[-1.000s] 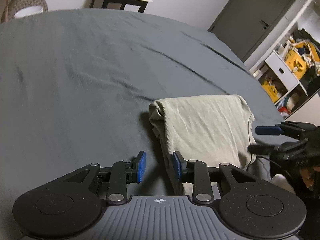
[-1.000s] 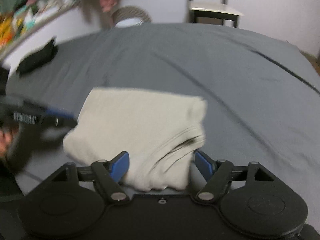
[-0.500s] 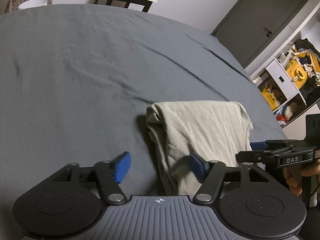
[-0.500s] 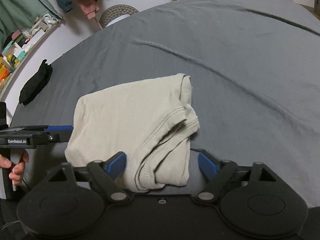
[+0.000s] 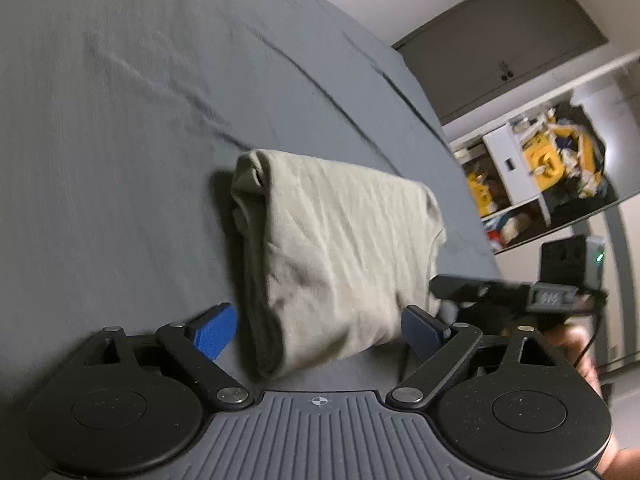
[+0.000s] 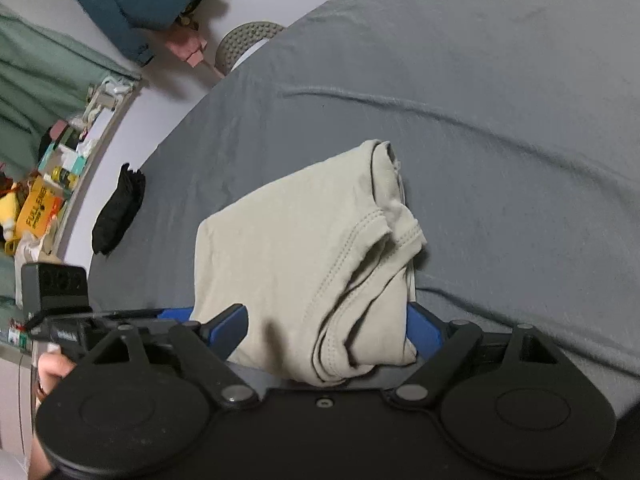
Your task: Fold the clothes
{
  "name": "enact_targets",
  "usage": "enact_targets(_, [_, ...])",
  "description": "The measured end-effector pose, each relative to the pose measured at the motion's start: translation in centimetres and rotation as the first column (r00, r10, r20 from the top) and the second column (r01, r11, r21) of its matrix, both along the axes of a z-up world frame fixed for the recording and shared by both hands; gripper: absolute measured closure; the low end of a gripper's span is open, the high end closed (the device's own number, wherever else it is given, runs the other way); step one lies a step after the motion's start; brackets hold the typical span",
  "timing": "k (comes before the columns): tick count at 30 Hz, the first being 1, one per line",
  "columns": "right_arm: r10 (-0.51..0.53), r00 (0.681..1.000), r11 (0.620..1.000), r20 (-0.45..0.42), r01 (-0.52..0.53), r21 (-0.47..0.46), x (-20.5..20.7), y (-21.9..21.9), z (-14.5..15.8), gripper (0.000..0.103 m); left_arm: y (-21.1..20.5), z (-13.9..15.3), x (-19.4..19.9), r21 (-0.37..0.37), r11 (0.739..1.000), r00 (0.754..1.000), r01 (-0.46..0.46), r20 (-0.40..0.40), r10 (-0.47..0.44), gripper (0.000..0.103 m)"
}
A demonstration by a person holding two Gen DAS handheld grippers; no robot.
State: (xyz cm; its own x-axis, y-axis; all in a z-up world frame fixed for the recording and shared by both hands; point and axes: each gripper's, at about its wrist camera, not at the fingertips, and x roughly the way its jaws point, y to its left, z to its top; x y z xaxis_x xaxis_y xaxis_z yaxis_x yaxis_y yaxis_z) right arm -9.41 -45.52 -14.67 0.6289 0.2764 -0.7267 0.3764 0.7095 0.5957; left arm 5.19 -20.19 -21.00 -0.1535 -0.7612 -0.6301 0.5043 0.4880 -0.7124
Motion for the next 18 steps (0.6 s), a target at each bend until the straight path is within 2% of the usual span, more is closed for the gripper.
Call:
enact_targets(4, [-0.007, 1.0, 0.999, 0.014, 0.006, 0.033, 0.0, -0.4, -0.1, 0.019, -0.8, -1.6, 0.5, -0.053, 0.997, 0.992, -0.05, -0.122, 0.043, 0.008])
enact_targets(7, [-0.033, 0.999, 0.996, 0.031, 0.031, 0.078, -0.4, -1.0, -0.4, 0.02, -1.4, -2.2, 0.8, -0.079, 0.993, 0.983, -0.084, -0.172, 0.069, 0.007])
enact_targets(15, [-0.073, 0.997, 0.992, 0.04, 0.068, 0.108, -1.1, -1.1, 0.9, 0.023, -2.8, -2.5, 0.3, -0.1, 0.992, 0.986, -0.078, -0.156, 0.062, 0.007])
enact_targets(18, [-0.076, 0.997, 0.991, -0.019, 0.078, 0.112, -0.8, -1.3, 0.2, 0.023, -3.3, -2.6, 0.2, -0.107, 0.991, 0.985, -0.082, -0.159, 0.064, 0.007])
